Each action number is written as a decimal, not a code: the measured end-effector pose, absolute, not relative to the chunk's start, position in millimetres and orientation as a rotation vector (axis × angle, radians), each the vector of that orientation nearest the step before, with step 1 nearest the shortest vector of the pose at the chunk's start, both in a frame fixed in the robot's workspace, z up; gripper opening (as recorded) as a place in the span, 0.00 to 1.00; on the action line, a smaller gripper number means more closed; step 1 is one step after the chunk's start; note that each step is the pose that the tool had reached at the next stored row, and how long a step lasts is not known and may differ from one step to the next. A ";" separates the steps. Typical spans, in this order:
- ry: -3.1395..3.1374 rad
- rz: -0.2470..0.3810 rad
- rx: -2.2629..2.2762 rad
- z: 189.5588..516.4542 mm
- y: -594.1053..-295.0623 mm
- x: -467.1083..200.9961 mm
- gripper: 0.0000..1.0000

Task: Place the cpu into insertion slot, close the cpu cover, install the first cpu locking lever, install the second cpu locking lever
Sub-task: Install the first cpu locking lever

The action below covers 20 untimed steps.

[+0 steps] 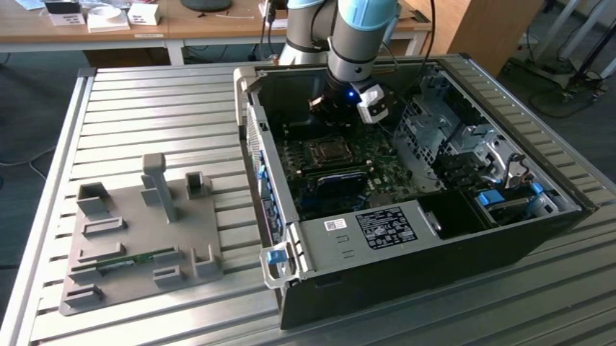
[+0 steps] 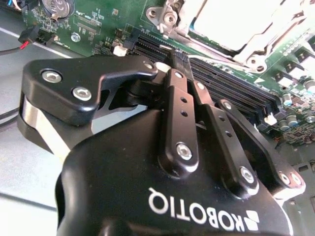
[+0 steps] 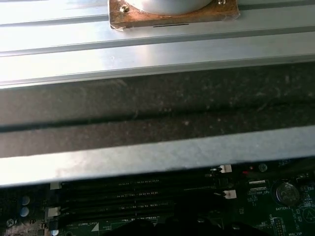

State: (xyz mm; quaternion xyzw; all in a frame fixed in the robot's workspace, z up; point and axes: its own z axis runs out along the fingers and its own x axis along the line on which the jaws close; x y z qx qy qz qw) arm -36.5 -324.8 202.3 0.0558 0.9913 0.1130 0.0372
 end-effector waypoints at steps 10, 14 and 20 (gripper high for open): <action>3.036 0.347 0.170 202.1 -325.8 -37.9 0.11; 3.031 0.347 0.169 201.9 -327.4 -37.8 0.11; 3.025 0.346 0.167 201.7 -330.3 -38.0 0.11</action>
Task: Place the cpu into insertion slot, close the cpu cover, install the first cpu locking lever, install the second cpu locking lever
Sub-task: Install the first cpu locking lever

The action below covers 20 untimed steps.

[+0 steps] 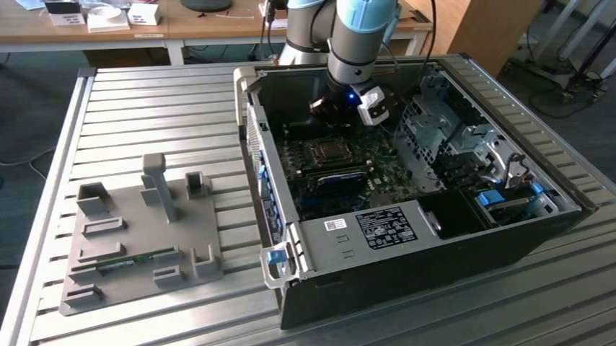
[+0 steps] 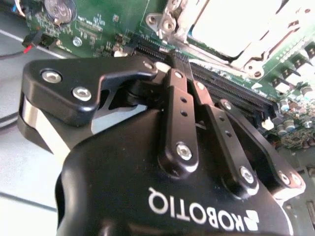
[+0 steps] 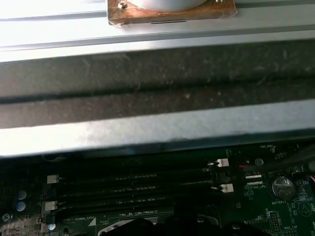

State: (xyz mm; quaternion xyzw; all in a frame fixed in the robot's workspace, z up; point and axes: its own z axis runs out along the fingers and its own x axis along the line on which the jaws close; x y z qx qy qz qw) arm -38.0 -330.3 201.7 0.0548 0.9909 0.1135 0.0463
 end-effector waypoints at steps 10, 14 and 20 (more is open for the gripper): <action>3.023 0.346 0.167 201.6 -330.3 -41.0 0.11; 3.021 0.348 0.169 201.6 -329.8 -44.7 0.11; 3.019 0.348 0.173 201.6 -327.7 -47.5 0.11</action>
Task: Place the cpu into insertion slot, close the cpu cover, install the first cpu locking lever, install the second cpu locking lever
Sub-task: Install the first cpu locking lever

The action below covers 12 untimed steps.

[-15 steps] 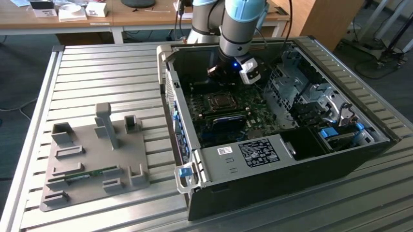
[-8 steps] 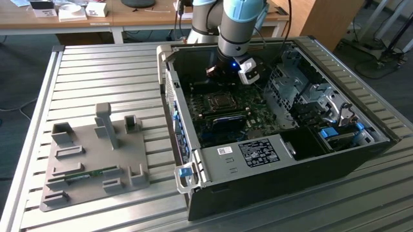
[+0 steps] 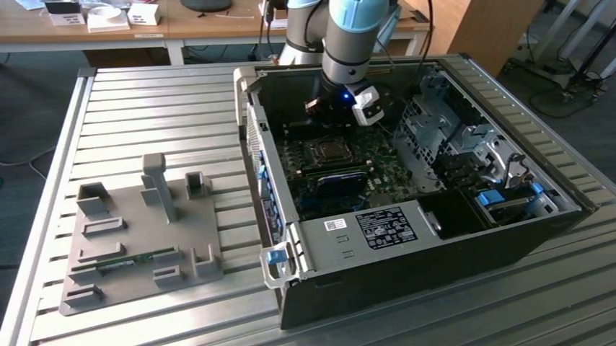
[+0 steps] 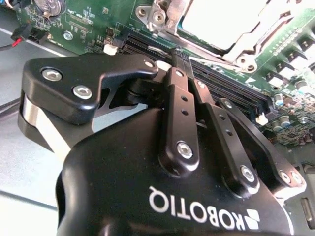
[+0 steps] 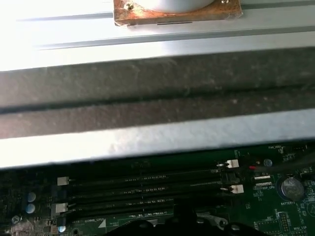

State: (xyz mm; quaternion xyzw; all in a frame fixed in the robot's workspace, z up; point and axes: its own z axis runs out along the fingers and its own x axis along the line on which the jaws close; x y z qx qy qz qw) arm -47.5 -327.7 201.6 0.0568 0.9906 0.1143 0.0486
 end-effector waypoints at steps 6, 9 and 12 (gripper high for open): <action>3.018 0.348 0.181 201.6 -322.8 -47.5 0.11; 3.018 0.348 0.182 201.6 -322.3 -47.4 0.11; 3.018 0.347 0.183 201.5 -322.2 -46.8 0.11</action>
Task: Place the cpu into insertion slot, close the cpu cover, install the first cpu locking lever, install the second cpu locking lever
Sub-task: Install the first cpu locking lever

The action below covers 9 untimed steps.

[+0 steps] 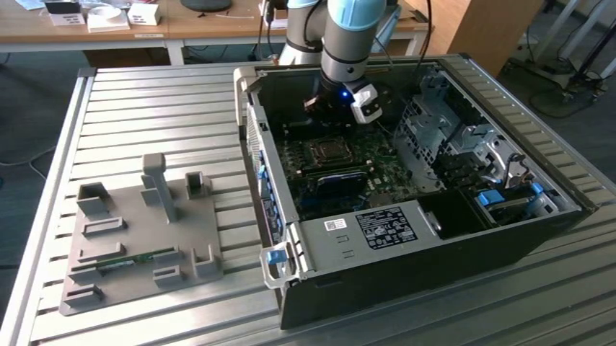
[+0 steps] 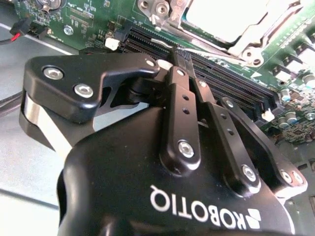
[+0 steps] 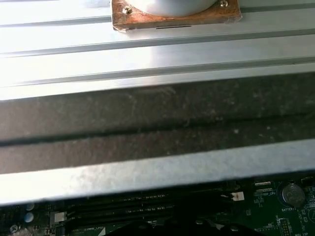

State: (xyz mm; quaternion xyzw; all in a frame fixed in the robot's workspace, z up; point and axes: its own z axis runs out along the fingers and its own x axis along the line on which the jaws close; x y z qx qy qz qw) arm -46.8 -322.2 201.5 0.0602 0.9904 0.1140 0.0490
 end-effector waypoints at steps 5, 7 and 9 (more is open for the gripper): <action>3.018 0.346 0.186 201.5 -322.3 -43.9 0.11; 3.018 0.346 0.186 201.4 -322.3 -43.7 0.11; 3.018 0.346 0.187 201.3 -322.3 -43.6 0.11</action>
